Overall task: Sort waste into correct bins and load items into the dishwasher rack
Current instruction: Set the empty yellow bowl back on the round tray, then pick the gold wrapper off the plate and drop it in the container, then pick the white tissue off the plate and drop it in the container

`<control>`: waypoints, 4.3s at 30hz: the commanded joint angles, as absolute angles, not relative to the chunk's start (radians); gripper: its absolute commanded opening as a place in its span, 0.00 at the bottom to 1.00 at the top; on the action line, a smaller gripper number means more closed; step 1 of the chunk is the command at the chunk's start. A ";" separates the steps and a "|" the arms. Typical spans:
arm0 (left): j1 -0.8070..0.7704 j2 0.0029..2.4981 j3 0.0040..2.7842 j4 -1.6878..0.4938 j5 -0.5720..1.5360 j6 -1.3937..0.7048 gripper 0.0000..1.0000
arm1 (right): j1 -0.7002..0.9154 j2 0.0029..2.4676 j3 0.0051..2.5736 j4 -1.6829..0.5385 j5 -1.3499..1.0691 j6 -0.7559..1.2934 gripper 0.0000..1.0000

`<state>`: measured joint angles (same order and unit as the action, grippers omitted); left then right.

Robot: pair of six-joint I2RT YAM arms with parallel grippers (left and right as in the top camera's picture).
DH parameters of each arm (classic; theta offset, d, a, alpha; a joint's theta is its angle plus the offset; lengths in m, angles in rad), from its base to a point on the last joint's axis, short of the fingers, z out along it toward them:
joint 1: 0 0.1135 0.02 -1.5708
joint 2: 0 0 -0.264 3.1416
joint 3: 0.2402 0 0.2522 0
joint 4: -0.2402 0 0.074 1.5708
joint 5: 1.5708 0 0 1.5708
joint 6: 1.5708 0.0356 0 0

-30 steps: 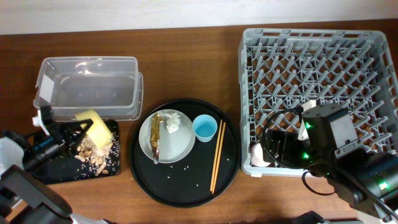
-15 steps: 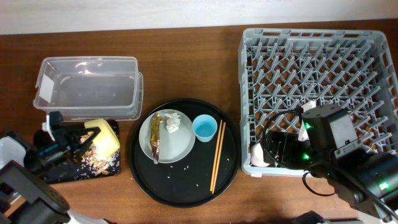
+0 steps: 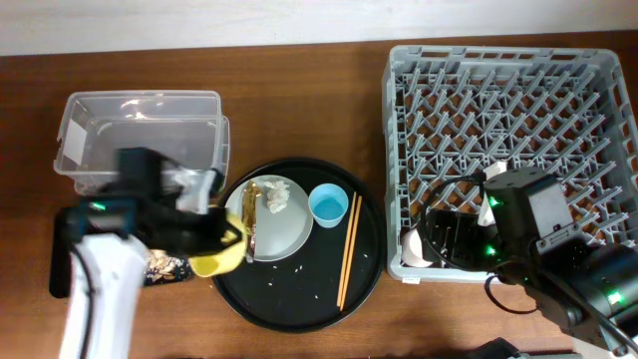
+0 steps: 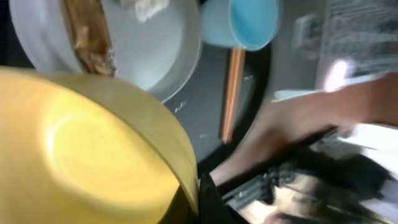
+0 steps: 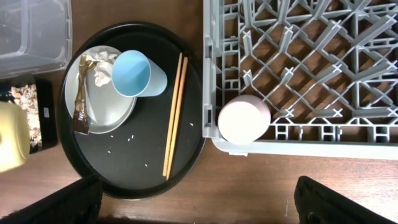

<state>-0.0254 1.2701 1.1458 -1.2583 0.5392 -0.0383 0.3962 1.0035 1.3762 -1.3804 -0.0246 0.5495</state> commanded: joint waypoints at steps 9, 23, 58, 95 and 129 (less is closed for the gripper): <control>-0.920 1.431 0.914 -0.892 -0.142 -0.771 0.00 | 0.399 1.002 1.379 -1.380 -0.023 0.556 0.99; -0.794 1.482 1.153 -1.107 -0.397 -0.706 0.80 | 0.399 1.002 1.379 -1.380 -0.011 0.555 0.99; -0.062 1.792 1.448 -0.711 -0.302 -0.308 0.53 | 0.399 1.031 1.379 -1.385 -0.020 0.556 0.99; -0.351 1.702 1.271 -0.804 -0.126 -0.339 0.00 | 0.399 1.083 1.379 -1.411 -0.071 0.555 0.99; -0.399 1.067 1.607 -1.387 -0.122 -0.276 0.99 | 0.399 0.839 1.379 -1.399 -0.041 0.556 0.99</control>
